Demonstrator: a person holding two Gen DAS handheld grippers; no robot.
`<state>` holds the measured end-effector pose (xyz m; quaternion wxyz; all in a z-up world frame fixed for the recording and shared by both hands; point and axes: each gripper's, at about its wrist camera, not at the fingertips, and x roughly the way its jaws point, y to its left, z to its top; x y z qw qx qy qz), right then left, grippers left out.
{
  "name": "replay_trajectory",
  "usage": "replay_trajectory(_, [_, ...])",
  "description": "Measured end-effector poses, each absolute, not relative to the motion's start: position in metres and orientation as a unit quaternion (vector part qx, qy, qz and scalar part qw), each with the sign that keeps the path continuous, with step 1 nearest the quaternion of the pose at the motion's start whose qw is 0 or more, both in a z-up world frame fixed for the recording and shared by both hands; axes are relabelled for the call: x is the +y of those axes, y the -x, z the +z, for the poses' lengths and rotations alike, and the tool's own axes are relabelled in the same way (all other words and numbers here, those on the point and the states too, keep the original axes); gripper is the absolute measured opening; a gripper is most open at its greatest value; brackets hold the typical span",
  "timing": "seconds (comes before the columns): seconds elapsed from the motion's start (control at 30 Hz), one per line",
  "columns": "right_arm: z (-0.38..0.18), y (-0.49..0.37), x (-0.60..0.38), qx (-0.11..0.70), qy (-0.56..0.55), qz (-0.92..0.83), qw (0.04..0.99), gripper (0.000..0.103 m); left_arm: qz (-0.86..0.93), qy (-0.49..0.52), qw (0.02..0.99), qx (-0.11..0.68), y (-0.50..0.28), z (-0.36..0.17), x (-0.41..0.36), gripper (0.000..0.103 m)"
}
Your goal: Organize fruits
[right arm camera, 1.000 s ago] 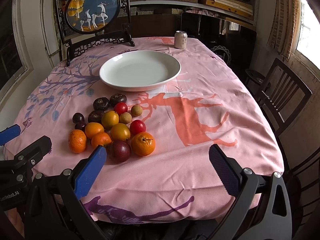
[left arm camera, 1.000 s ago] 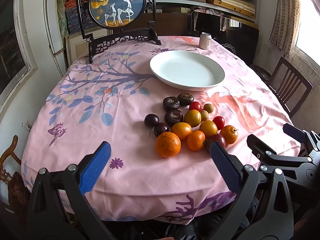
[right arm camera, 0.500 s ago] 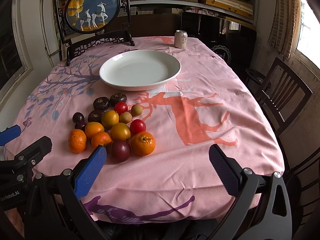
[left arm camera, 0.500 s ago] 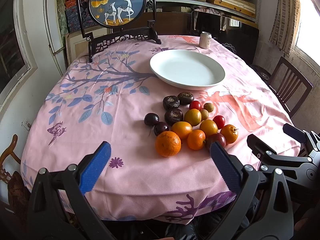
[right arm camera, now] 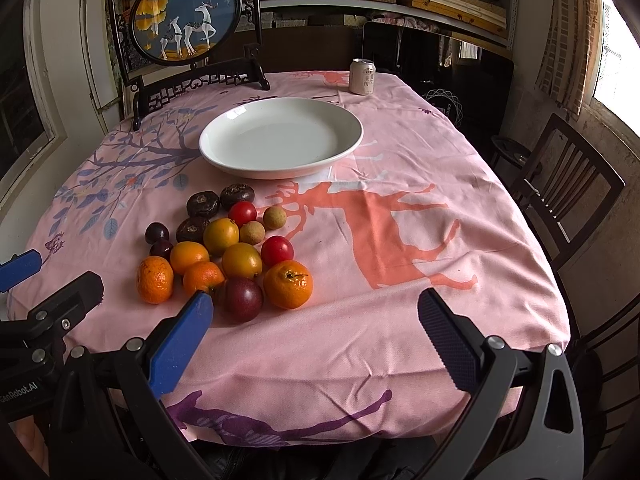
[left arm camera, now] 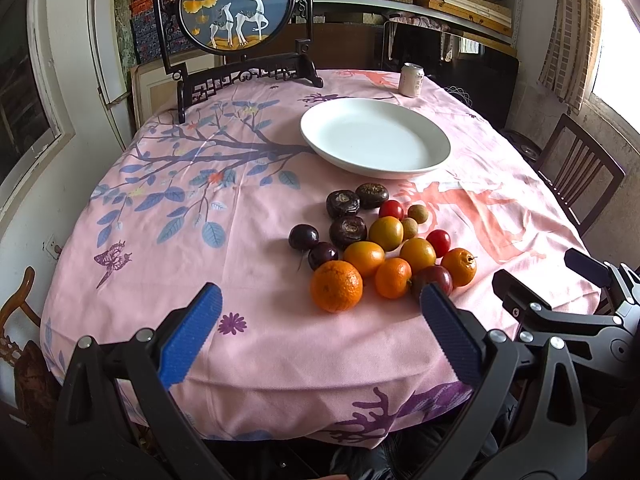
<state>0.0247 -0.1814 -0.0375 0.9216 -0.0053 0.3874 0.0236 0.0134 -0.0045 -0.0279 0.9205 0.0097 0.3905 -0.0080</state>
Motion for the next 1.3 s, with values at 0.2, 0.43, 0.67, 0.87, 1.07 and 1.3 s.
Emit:
replay_trajectory(0.2, [-0.037,-0.025,-0.182,0.388,0.005,0.024,0.921,0.102,-0.008,-0.009,0.920,0.391,-0.013,-0.028,-0.004,0.101])
replay_trajectory(0.43, [-0.039,-0.025,-0.181,0.389,0.005,0.024,0.921,0.102,-0.008,-0.010,0.920,0.391,-0.014,-0.027,-0.004,0.101])
replay_trajectory(0.67, [-0.038,-0.026,-0.182,0.389,0.005,0.023,0.921,0.102,-0.008,-0.009,0.920,0.392,-0.014,-0.028,-0.004,0.101])
replay_trajectory(0.87, [-0.041,-0.024,-0.180,0.392,0.010,0.030,0.919,0.102,-0.003,-0.015,0.921,0.390,-0.012,-0.032,-0.003,0.101])
replay_trajectory(1.07, [-0.057,-0.028,-0.184,0.408,0.015,0.072,0.910,0.102,0.005,-0.013,0.912,0.409,-0.005,-0.048,0.008,0.101])
replay_trajectory(1.3, [-0.069,-0.043,-0.197,0.417,0.007,0.128,0.900,0.075,0.013,0.006,0.897,0.442,-0.013,-0.067,0.025,0.101])
